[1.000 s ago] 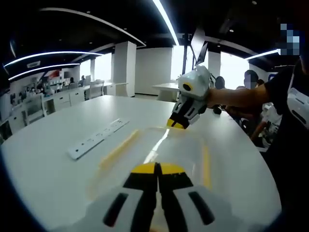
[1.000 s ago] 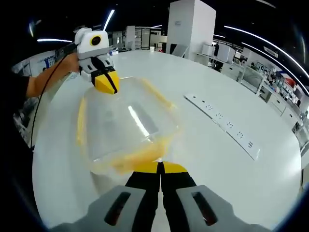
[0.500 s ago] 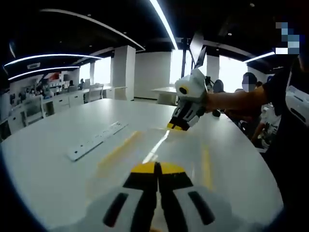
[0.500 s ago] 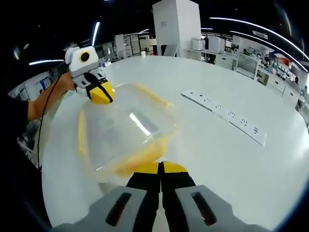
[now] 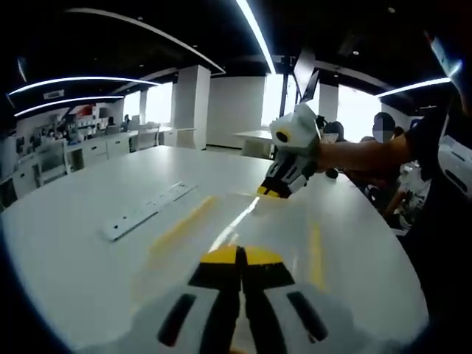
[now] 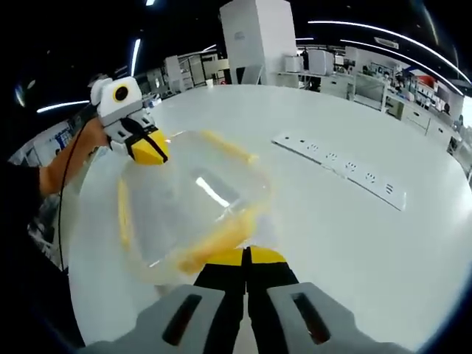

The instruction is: Snap each plastic latch of the storage box into its locked position after aligning the lid with the box until every specified latch is closed and the lid sits flush.

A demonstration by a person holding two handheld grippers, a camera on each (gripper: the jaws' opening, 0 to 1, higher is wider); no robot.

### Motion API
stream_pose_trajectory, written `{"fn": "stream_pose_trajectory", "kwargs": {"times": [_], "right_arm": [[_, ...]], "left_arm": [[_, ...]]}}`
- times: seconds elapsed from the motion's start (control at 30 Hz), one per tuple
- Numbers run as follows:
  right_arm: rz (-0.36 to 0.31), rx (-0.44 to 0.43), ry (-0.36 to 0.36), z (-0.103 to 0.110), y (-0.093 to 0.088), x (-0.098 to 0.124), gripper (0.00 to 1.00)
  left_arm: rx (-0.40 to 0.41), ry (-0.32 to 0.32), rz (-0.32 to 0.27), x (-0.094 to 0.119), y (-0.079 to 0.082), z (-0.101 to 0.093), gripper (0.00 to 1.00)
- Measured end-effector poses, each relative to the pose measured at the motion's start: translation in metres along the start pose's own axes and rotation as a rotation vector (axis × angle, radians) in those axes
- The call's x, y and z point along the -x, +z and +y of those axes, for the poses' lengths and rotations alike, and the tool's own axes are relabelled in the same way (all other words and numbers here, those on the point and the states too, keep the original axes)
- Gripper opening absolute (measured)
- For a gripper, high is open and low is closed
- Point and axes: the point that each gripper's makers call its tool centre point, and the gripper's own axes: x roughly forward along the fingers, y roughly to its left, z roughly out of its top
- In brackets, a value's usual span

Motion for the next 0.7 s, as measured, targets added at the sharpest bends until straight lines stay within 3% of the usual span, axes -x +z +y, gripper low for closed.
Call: {"fn": "stream_pose_trajectory", "kwargs": {"times": [0.07, 0.2, 0.23, 0.27, 0.3, 0.4, 0.7], "right_arm": [[-0.009, -0.029, 0.010, 0.000, 0.000, -0.001, 0.00], [0.005, -0.006, -0.012, 0.000, 0.001, -0.002, 0.00], [-0.061, 0.012, 0.005, 0.002, 0.017, -0.005, 0.00], [-0.017, 0.008, -0.005, 0.007, 0.007, -0.004, 0.00], [-0.014, 0.014, -0.017, 0.009, 0.006, -0.003, 0.00], [-0.019, 0.033, -0.012, 0.000, 0.005, -0.003, 0.00], [-0.042, 0.130, 0.013, 0.007, -0.001, 0.000, 0.00]], "left_arm": [[0.004, -0.001, 0.002, 0.000, 0.000, 0.000, 0.00], [0.005, -0.001, 0.007, 0.000, 0.000, 0.000, 0.00], [0.005, 0.005, 0.001, 0.001, 0.001, 0.002, 0.00], [0.007, 0.004, 0.000, 0.002, 0.000, 0.002, 0.00], [0.014, 0.003, 0.001, 0.003, -0.002, 0.002, 0.00], [0.010, 0.009, -0.005, 0.005, -0.003, 0.002, 0.00], [-0.013, 0.024, -0.038, 0.003, 0.001, 0.005, 0.00]]}}
